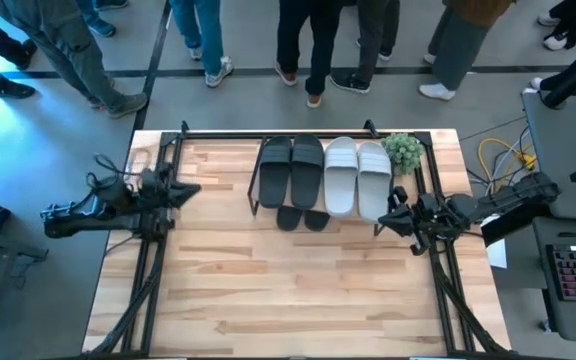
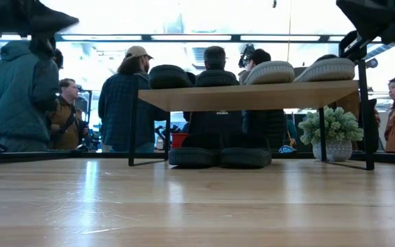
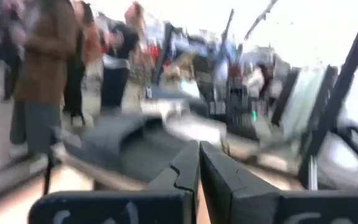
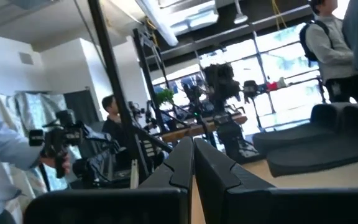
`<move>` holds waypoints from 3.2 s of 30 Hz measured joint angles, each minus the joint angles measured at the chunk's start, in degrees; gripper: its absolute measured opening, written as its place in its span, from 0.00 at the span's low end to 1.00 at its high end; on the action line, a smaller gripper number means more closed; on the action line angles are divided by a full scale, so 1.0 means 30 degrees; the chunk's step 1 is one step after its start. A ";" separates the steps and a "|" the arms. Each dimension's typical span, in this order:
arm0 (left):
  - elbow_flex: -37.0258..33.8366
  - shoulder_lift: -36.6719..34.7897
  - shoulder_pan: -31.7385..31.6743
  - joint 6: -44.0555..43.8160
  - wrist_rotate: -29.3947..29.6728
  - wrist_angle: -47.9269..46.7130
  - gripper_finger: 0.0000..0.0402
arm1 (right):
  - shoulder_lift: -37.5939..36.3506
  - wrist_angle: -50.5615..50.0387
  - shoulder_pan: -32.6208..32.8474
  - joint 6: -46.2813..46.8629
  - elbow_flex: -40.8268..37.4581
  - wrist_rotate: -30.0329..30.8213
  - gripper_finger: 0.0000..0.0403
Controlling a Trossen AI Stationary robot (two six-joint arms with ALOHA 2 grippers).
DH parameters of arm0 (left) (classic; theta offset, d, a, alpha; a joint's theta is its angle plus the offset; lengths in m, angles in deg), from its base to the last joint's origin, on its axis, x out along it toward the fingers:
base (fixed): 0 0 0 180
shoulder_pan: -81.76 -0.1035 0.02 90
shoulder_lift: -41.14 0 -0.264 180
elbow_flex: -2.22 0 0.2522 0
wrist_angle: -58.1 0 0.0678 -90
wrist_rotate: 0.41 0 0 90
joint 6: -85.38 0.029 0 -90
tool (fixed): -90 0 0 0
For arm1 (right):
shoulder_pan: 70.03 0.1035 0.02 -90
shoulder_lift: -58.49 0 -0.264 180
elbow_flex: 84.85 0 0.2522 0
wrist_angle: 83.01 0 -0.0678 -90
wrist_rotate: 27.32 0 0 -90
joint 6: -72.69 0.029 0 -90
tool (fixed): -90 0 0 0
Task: Pick and place slides into the shelf
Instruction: Return to Home Position
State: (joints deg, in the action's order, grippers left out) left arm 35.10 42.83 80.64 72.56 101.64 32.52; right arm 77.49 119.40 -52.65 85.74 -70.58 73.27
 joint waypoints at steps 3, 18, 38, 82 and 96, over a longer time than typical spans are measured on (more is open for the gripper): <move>-0.0728 0.0126 0.0000 0.0453 -0.1060 0.0124 0.00 | -0.0286 -0.0098 -0.0314 -0.0009 0.0000 -0.0655 0.02; -0.4532 -0.0057 -0.0022 0.1407 -0.1689 0.3286 0.00 | -0.0915 -0.1632 -0.3008 -0.0981 0.0000 -0.6661 0.02; -0.6223 -0.0029 -0.0058 0.1909 -0.2009 0.4781 0.00 | -0.1143 -0.5199 -0.3051 -0.3154 0.0138 -0.6816 0.02; -0.6282 0.0169 -0.0051 0.1916 -0.0377 0.5953 0.00 | -0.4451 -0.7996 -0.5674 -0.2872 0.0027 -0.6551 0.02; -0.6282 0.0190 -0.0051 0.1916 -0.0414 0.5936 0.00 | -0.4398 -0.6581 -0.5680 -0.3162 -0.0044 -0.6433 0.02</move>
State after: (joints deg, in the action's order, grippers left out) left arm 16.25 43.40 80.48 78.31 100.40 50.33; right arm 64.30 99.65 -69.69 76.26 -70.71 53.97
